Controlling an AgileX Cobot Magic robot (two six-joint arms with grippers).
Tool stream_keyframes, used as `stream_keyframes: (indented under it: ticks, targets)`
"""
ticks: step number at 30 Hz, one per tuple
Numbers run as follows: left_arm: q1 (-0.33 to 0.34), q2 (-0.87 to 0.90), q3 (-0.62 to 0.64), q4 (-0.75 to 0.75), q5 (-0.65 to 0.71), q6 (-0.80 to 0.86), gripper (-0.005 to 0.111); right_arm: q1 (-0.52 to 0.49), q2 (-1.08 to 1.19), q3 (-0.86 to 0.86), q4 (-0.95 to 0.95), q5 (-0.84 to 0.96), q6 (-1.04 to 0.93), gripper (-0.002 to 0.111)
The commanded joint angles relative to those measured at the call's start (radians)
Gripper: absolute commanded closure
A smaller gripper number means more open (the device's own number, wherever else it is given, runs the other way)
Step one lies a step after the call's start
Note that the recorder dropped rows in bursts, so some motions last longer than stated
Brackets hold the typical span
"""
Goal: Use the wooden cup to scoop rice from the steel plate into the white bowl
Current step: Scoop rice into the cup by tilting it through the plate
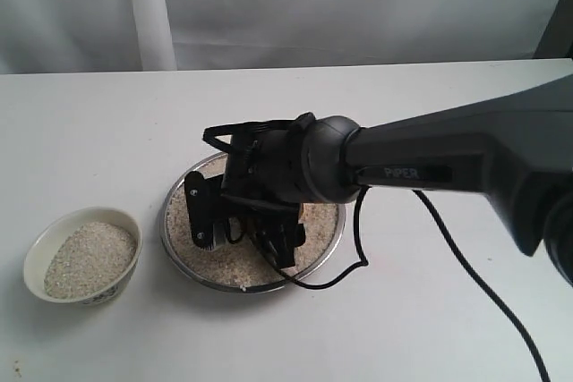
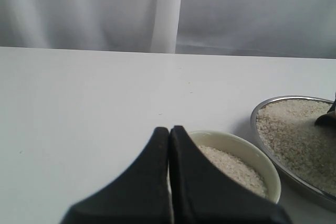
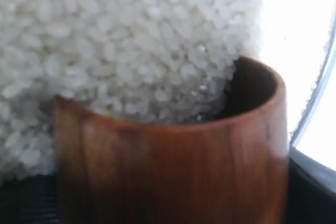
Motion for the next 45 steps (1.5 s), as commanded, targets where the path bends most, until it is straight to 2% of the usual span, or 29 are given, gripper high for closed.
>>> stream_keyframes:
  ticks: [1,9,17,22,32,37,45]
  targets:
    - [-0.004,-0.003,-0.003,-0.005,-0.006,-0.003,0.107,-0.028,0.000,-0.005,0.081,-0.033,0.011,0.108]
    - [-0.004,-0.003,-0.003,-0.005,-0.006,-0.005,0.107,-0.058,-0.005,0.010,0.192,-0.110,0.009,0.108]
    - [-0.004,-0.003,-0.003,-0.005,-0.006,-0.005,0.107,-0.098,-0.070,0.111,0.254,-0.282,0.009,0.108]
    - [-0.004,-0.003,-0.003,-0.005,-0.006,-0.002,0.107,-0.144,-0.116,0.235,0.370,-0.552,0.013,0.108]
    - [-0.004,-0.003,-0.003,-0.005,-0.006,-0.004,0.107,-0.183,-0.130,0.383,0.467,-0.924,0.047,0.108]
    - [-0.004,-0.003,-0.003,-0.005,-0.006,-0.003,0.107,-0.183,-0.130,0.402,0.479,-1.016,0.050,0.108]
    - [-0.004,-0.003,-0.003,-0.005,-0.006,-0.003,0.107,-0.201,-0.140,0.410,0.486,-1.052,0.069,0.108]
